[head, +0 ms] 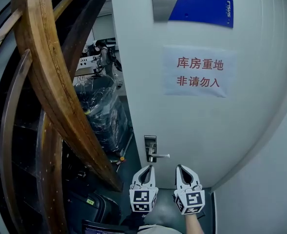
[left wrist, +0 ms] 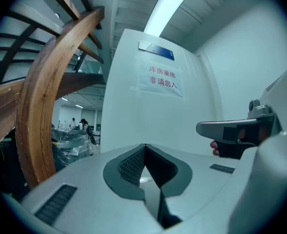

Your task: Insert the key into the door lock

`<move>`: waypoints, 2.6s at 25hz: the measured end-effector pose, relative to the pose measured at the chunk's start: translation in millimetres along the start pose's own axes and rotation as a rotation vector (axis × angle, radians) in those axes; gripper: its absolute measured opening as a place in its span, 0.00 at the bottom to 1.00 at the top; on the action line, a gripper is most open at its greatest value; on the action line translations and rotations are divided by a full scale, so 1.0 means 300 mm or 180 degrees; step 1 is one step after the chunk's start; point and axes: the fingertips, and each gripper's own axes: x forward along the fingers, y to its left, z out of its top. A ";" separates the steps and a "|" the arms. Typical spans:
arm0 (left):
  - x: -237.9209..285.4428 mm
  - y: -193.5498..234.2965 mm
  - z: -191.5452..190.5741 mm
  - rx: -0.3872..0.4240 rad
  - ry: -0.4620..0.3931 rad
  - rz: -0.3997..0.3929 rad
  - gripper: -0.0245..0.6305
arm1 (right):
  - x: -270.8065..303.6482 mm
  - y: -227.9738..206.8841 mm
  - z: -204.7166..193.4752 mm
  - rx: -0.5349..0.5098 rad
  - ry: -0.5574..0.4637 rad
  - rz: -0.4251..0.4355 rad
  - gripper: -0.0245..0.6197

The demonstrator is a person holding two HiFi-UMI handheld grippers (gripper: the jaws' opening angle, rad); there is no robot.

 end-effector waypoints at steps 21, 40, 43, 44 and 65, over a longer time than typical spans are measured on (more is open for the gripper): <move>-0.015 -0.002 -0.006 0.0050 0.0055 0.0043 0.04 | -0.003 -0.004 0.000 -0.0013 -0.0012 0.0070 0.05; 0.002 -0.023 -0.010 0.0007 0.0059 0.0014 0.04 | 0.010 -0.017 -0.019 0.0012 0.0010 0.0067 0.05; 0.002 -0.029 -0.008 0.0021 0.0052 0.0005 0.04 | 0.008 -0.016 -0.020 -0.0001 0.0001 0.0064 0.05; 0.001 -0.029 -0.010 0.0023 0.0056 0.0006 0.04 | 0.007 -0.016 -0.021 -0.0002 0.0000 0.0060 0.05; -0.001 -0.032 -0.016 0.0018 0.0086 0.0022 0.04 | 0.005 -0.027 -0.028 0.0018 0.0000 0.0063 0.05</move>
